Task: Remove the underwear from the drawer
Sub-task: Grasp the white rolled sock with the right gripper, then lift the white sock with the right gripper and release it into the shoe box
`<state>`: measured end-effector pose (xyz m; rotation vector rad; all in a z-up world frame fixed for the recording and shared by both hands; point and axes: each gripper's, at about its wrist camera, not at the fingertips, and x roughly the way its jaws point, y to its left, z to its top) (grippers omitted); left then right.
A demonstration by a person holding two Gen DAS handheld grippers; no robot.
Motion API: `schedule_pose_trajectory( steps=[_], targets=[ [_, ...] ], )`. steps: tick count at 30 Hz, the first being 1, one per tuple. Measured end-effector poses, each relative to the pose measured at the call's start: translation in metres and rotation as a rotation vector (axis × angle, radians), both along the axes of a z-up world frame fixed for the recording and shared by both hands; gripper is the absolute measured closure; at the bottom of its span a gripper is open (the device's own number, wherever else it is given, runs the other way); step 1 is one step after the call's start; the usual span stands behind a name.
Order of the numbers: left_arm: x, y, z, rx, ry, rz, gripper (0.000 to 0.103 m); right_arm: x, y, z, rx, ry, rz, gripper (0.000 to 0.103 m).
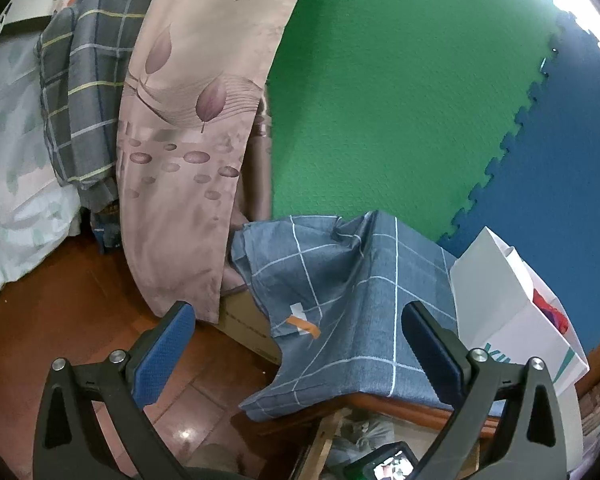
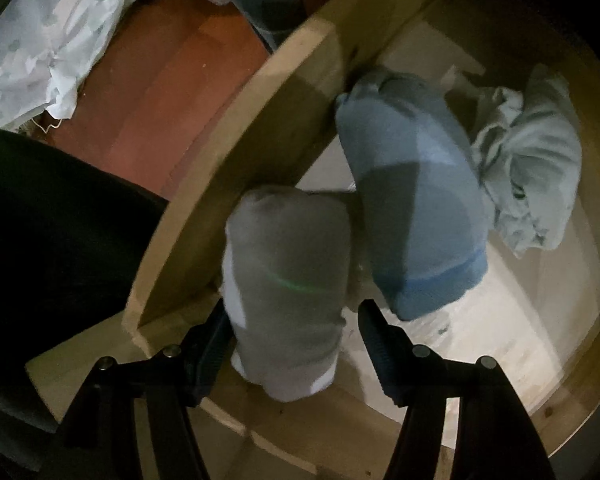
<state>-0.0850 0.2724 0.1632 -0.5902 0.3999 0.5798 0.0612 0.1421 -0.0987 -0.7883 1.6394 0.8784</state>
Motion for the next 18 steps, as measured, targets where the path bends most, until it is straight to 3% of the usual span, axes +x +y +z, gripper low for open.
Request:
schedule_pose_trajectory(
  steps=[2, 5, 11, 18],
  targets=[
    [0.002, -0.001, 0.000, 0.008, 0.006, -0.002, 0.001, -0.002, 0.001, -0.003, 0.001, 0.010, 0.013, 0.055],
    [0.003, -0.002, 0.001, 0.018, 0.014, -0.004, 0.001, -0.008, 0.007, -0.004, 0.006, -0.009, 0.043, 0.060],
    [0.005, -0.004, 0.001, 0.031, 0.021, -0.004, 0.001, -0.006, -0.007, 0.010, 0.066, -0.025, 0.030, 0.063],
    [0.005, -0.005, 0.001, 0.036, 0.023, -0.005, 0.001, -0.005, -0.044, 0.050, 0.178, -0.038, -0.063, 0.063]
  ],
)
